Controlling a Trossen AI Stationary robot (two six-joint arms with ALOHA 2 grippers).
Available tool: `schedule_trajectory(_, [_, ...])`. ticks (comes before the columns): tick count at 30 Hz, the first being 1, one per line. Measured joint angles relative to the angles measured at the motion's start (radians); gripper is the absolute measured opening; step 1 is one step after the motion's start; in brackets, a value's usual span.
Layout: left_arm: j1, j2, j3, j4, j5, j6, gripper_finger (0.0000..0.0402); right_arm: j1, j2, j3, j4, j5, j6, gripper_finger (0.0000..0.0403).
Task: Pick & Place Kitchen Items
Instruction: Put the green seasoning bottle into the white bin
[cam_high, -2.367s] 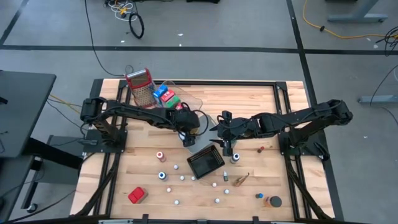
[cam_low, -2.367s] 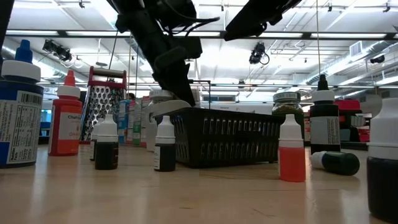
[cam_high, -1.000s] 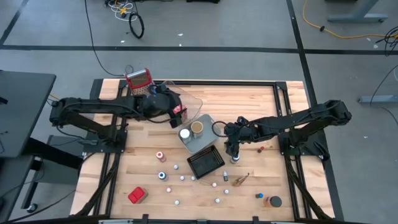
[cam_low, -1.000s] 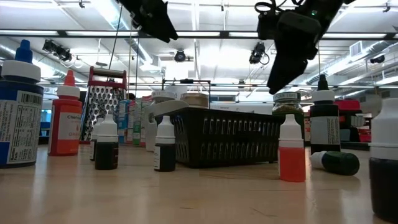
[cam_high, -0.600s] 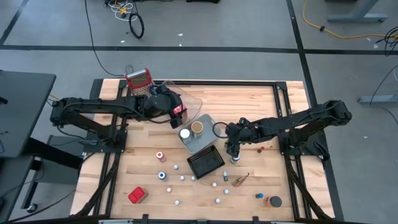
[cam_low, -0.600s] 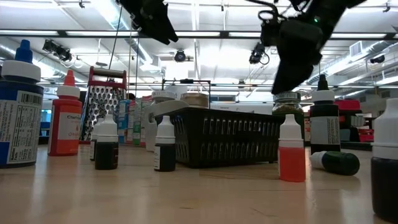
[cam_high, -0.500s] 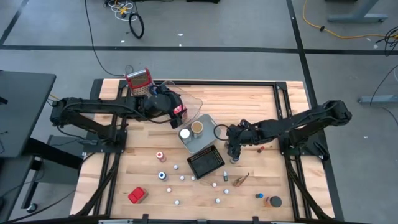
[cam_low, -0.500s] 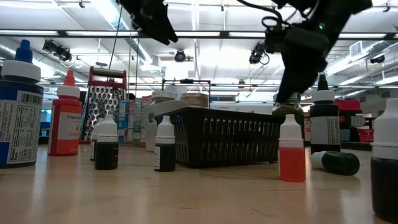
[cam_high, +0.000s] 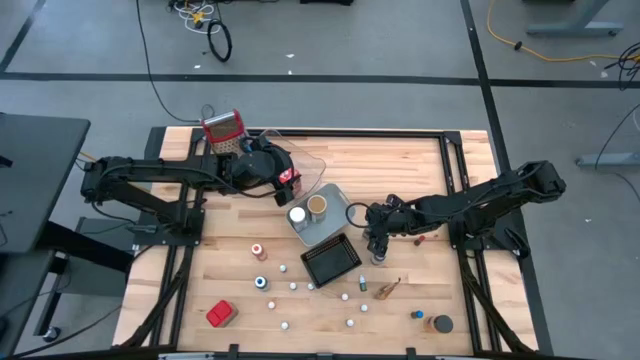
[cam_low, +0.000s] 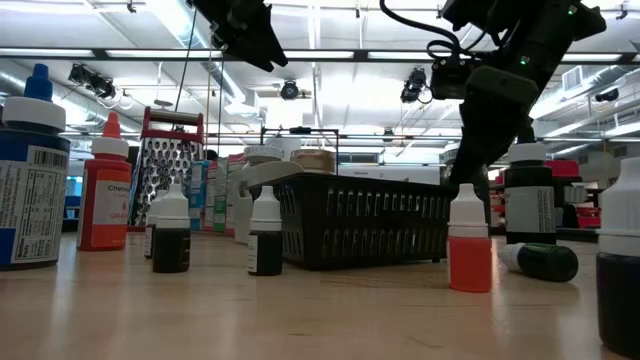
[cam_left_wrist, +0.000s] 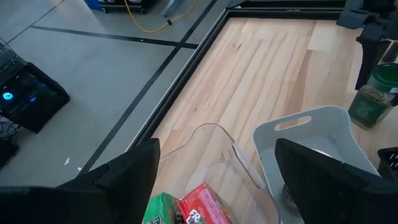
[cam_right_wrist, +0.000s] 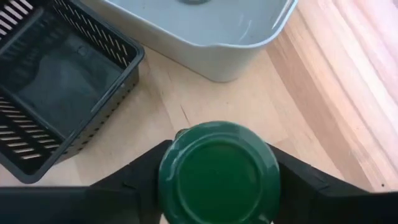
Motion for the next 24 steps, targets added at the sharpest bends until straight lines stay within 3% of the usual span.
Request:
schedule_trajectory(8, [0.0, 0.0, 0.0, 0.0, 0.0, 0.005, 0.0327, 0.0, -0.016, 0.032, 0.003, -0.033, -0.084, 0.0211])
schedule_trajectory(19, [0.0, 0.0, 0.0, 0.0, 0.0, 0.0, 0.0327, -0.023, -0.034, 0.311, -0.163, -0.026, -0.302, 0.0205])
schedule_trajectory(24, [0.0, 0.0, 0.0, 0.0, 0.0, 0.0, 0.0327, -0.068, -0.034, 0.371, -0.032, -0.006, -0.393, 0.0212])
